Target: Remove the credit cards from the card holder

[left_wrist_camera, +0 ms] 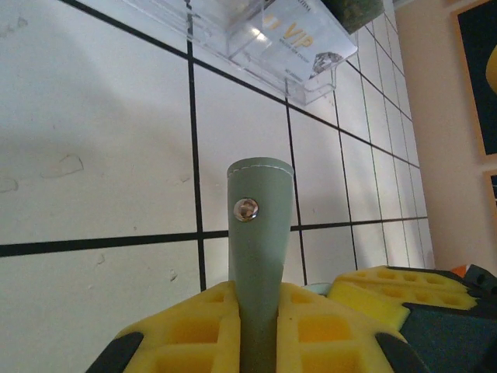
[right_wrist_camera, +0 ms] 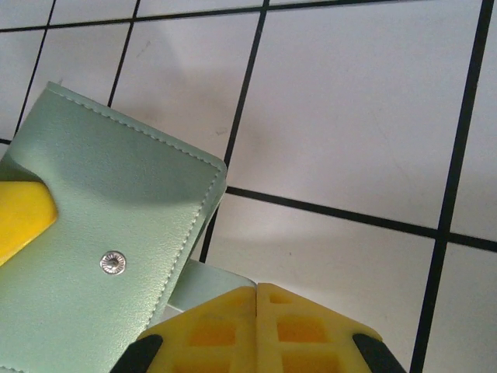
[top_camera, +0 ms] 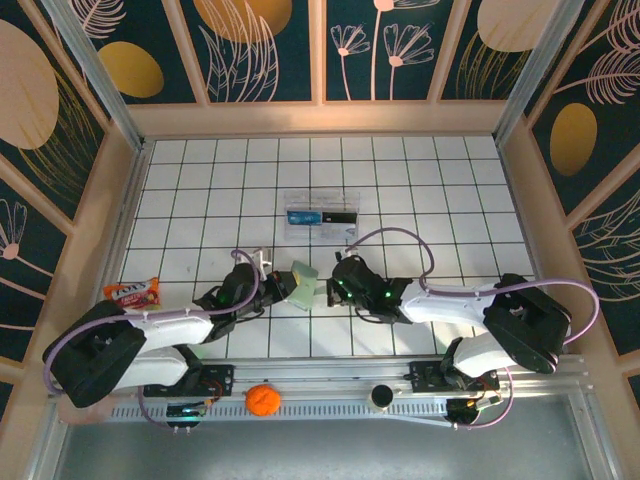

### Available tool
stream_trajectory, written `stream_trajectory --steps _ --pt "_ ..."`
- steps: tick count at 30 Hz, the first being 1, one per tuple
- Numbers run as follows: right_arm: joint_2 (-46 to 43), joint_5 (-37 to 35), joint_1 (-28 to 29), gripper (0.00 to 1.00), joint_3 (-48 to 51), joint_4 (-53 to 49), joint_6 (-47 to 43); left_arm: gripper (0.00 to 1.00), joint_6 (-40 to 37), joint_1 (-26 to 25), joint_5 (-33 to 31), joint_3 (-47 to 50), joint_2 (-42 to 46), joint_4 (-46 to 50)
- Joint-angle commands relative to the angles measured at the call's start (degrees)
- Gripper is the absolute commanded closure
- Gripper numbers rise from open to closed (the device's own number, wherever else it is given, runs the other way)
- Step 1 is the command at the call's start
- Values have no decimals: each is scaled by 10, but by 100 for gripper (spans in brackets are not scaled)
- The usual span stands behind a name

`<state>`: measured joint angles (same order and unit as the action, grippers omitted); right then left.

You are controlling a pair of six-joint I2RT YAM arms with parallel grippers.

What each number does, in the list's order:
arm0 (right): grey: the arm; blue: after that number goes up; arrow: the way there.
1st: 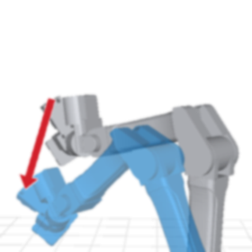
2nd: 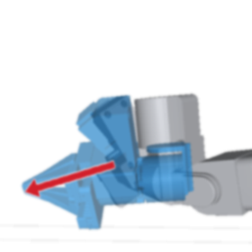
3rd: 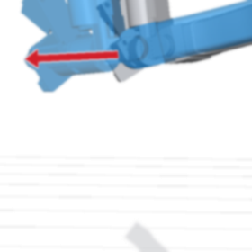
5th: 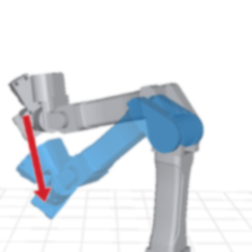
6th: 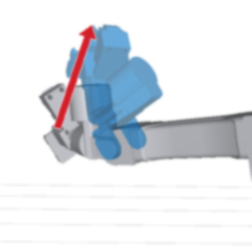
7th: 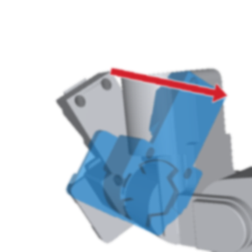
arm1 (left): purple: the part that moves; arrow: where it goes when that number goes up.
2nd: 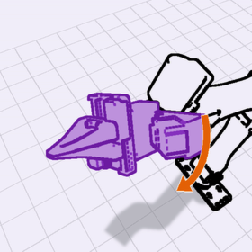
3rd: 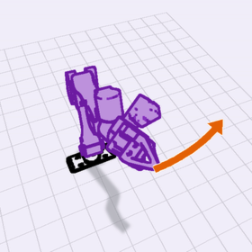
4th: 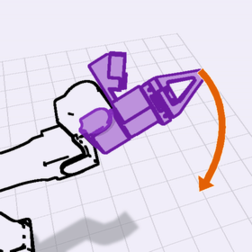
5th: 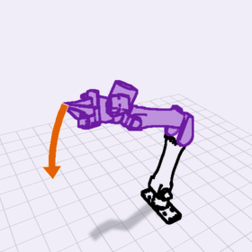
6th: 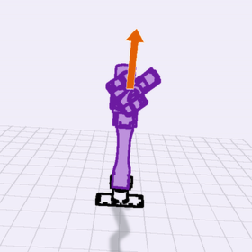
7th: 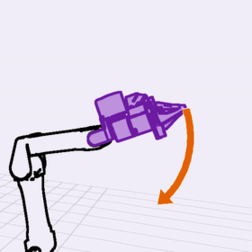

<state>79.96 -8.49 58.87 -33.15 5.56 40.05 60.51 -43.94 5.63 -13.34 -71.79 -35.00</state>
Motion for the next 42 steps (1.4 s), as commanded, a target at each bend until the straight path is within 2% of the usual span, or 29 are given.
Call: stream_trajectory --steps 1,3,6,8,12,16,19,23,26,30,40,42 --pt "-2 18 -17 90 29 51 13 100 16 -2 -3 21 19 -39" --pt "-7 44 -22 65 41 82 11 100 20 -1 -15 33 41 -48" --pt "-23 71 -23 48 55 128 4 100 25 -2 -30 48 70 -64" --pt "-33 73 -26 42 66 156 6 100 25 -2 -37 52 84 -68" --pt "-51 116 -36 36 90 223 17 100 23 -1 -49 58 107 -77" --pt "-74 112 -34 30 95 247 18 100 19 -1 -59 55 122 -66" --pt "-80 105 -34 30 81 236 17 100 21 -1 -64 56 124 -71" --pt "-49 92 -29 30 44 196 17 100 27 -2 -67 57 125 -89" --pt "-26 91 -27 30 32 202 23 100 31 -1 -68 58 128 -99" --pt "-8 82 -27 35 18 201 25 100 34 -1 -63 58 132 -106" --pt "15 78 -32 62 11 187 38 100 46 -2 -63 68 149 -114" --pt "15 78 -33 73 11 186 39 100 49 -1 -60 68 145 -119"
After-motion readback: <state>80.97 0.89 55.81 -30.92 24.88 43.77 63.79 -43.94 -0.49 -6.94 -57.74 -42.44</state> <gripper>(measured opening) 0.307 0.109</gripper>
